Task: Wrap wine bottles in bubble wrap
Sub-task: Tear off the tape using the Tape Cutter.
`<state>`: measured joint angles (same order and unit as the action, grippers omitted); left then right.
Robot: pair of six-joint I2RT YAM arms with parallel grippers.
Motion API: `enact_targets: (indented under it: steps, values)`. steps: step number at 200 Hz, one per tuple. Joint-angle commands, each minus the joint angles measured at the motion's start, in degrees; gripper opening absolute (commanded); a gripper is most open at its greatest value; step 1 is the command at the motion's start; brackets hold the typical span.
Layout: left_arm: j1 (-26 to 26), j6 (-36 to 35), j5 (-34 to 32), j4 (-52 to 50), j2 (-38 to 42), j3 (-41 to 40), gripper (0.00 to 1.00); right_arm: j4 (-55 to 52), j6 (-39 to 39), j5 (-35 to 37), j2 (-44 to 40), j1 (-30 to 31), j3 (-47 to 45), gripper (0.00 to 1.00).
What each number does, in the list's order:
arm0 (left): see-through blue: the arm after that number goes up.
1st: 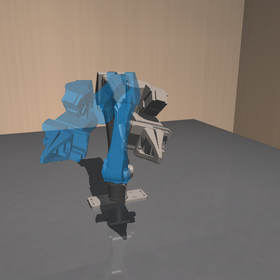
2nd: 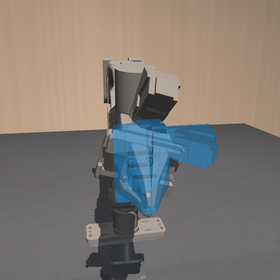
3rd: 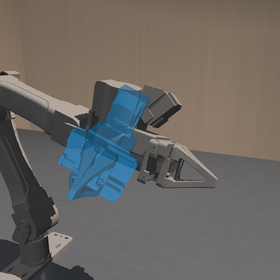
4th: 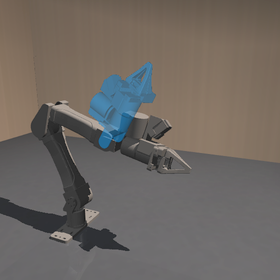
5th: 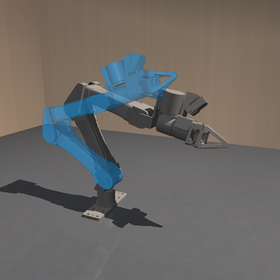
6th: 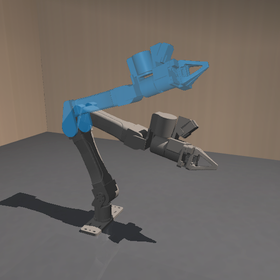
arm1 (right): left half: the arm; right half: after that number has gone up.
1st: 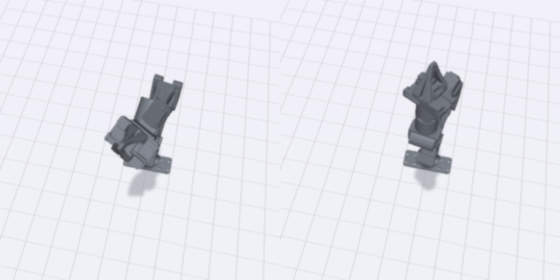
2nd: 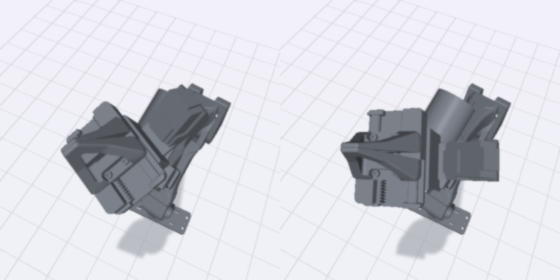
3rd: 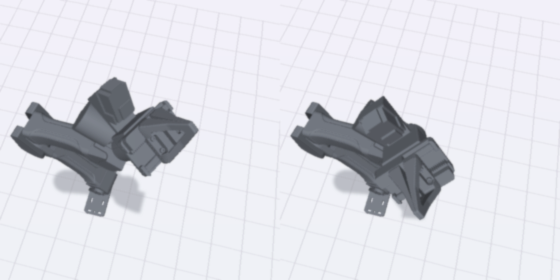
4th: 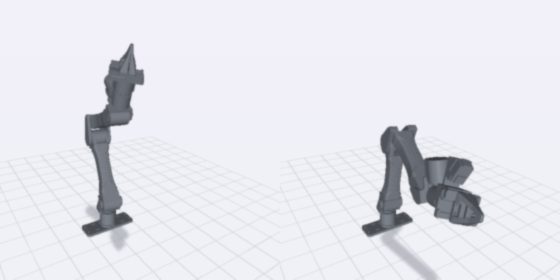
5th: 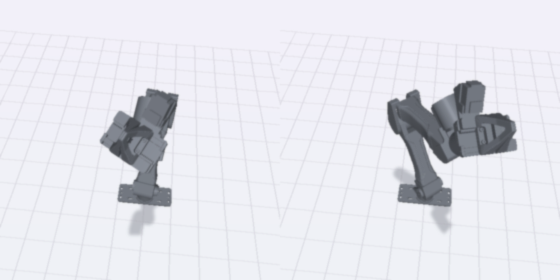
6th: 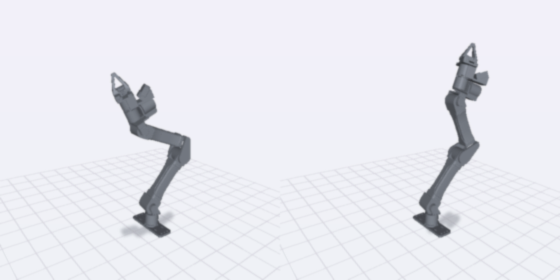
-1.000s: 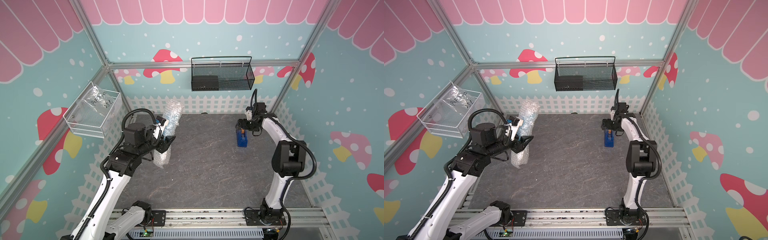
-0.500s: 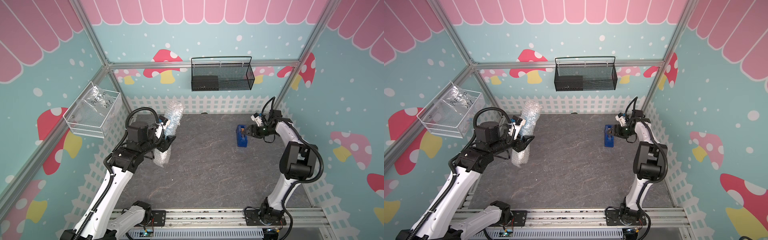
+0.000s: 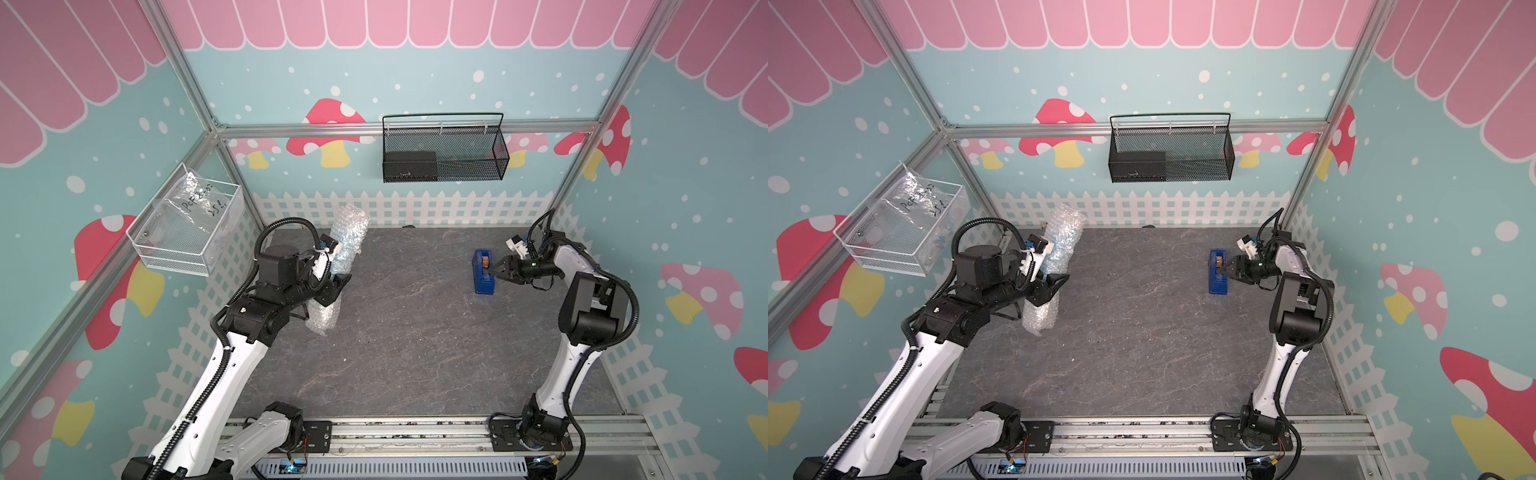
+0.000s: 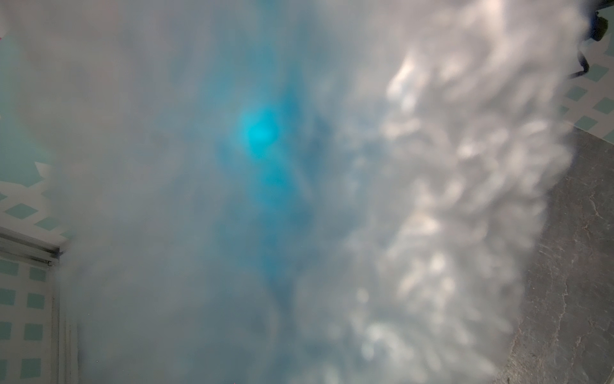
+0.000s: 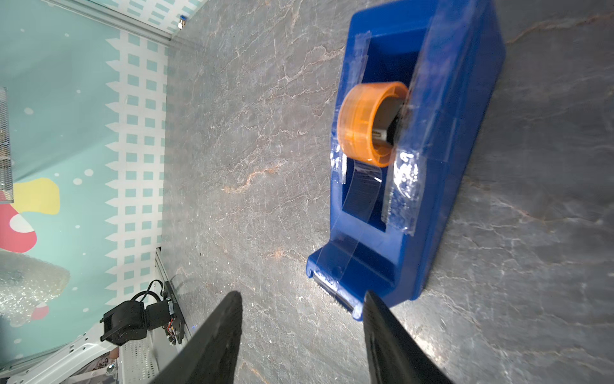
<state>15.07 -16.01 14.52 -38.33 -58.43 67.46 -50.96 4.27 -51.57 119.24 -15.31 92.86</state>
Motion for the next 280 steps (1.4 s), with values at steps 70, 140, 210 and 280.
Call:
enact_targets:
  steps: [70,140,210,280]
  values:
    - [-0.40,-1.20,0.77,6.06,0.50,1.18,0.00,0.83,2.02,-4.13,4.22,0.26,1.67,0.59]
    - [-0.39,-1.44,-0.04,6.33,0.17,1.18,0.00,0.62,2.10,-4.33,6.78,0.87,3.23,0.59]
    - [-0.48,-2.10,-2.01,6.33,0.51,0.84,0.00,-0.28,2.34,-5.47,9.82,1.95,5.23,0.58]
    - [-0.48,-2.07,-2.74,6.35,0.86,0.94,0.00,-0.28,1.54,-4.87,10.17,1.97,4.39,0.58]
